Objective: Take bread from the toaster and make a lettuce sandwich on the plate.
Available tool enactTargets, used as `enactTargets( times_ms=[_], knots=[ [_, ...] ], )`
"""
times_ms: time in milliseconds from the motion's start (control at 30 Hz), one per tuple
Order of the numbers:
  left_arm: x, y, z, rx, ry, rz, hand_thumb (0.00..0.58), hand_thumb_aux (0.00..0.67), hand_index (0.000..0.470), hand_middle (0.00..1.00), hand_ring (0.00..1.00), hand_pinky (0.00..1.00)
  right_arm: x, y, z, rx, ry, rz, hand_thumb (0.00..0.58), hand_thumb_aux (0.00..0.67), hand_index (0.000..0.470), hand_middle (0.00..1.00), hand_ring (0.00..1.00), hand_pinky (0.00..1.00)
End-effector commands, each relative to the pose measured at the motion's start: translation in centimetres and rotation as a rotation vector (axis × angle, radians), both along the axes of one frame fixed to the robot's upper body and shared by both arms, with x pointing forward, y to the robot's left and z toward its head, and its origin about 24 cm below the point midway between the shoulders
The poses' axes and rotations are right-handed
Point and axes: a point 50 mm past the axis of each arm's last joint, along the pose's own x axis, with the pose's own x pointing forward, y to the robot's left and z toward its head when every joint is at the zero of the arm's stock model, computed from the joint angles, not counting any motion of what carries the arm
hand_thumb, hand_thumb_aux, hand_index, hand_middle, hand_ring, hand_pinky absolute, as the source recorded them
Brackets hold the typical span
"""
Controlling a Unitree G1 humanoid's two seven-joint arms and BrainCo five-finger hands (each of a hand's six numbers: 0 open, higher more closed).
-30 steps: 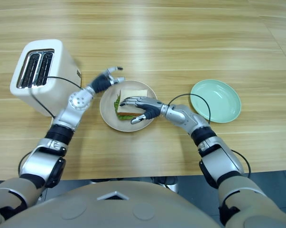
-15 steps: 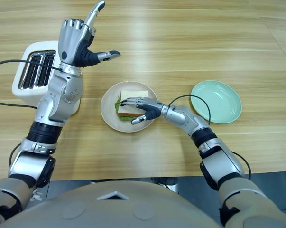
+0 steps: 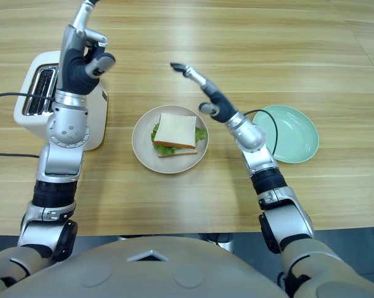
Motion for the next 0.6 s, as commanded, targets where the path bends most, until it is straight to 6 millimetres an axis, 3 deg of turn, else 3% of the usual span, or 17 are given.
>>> enactTargets(
  times_ms=[33, 300, 600],
  knots=[
    [-0.4, 0.7, -0.9, -0.029, 0.070, -0.035, 0.580, 0.670, 0.460, 1.00, 1.00, 1.00, -0.2, -1.2, -0.4, 0.037, 0.042, -0.039, 0.580, 0.670, 0.460, 1.00, 1.00, 1.00],
    [-2.8, 1.0, -3.0, 0.012, 0.271, -0.201, 0.580, 0.670, 0.460, 1.00, 1.00, 1.00, -1.4, -2.3, -0.7, 0.013, 0.135, 0.029, 0.580, 0.670, 0.460, 1.00, 1.00, 1.00],
    [-7.2, -0.4, -9.9, 0.317, 0.737, -0.586, 0.580, 0.670, 0.460, 1.00, 1.00, 1.00, -6.1, -1.2, -6.9, -0.453, 0.412, 0.288, 0.580, 0.670, 0.460, 1.00, 1.00, 1.00]
  ],
)
